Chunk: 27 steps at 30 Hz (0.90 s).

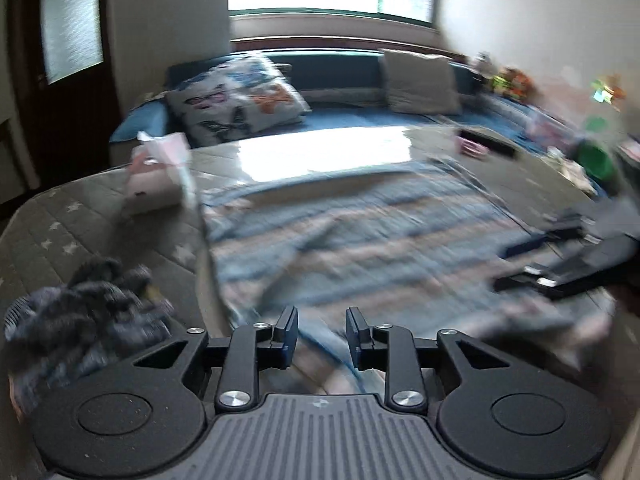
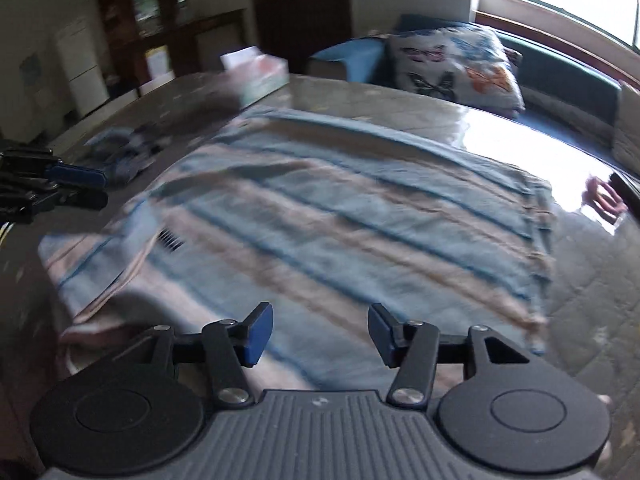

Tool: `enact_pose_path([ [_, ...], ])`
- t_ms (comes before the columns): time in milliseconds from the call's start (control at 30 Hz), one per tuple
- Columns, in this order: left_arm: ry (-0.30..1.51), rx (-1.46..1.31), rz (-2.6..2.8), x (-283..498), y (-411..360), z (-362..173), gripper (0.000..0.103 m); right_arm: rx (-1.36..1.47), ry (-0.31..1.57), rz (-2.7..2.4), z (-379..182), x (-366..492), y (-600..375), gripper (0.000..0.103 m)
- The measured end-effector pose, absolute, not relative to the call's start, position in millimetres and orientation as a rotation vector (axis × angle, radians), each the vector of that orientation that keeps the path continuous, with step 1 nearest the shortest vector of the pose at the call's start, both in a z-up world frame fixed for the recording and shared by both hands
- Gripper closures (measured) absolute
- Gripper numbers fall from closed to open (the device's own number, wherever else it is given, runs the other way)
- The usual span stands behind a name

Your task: Fold clothes

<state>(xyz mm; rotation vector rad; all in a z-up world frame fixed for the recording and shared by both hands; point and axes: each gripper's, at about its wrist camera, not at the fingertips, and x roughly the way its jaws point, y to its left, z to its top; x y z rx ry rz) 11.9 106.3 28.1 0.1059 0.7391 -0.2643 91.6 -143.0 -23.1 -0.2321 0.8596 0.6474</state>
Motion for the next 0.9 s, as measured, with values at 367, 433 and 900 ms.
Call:
enact_pose_path([
  [367, 0.650, 0.407, -0.296, -60.1, 82.8, 8.8, 0.073, -0.299, 0.791, 0.683, -13.3, 38.6, -132.9, 0.047],
  [433, 0.636, 0.478, -0.301, -62.4, 75.6, 1.5, 0.073, -0.314, 0.788, 0.697, -11.4, 29.1, -134.8, 0.047],
  [900, 0.643, 0.634, -0.410, -62.3, 65.3, -24.1, 0.072, -0.332, 0.846, 0.763, -18.5, 3.2, -139.8, 0.050],
])
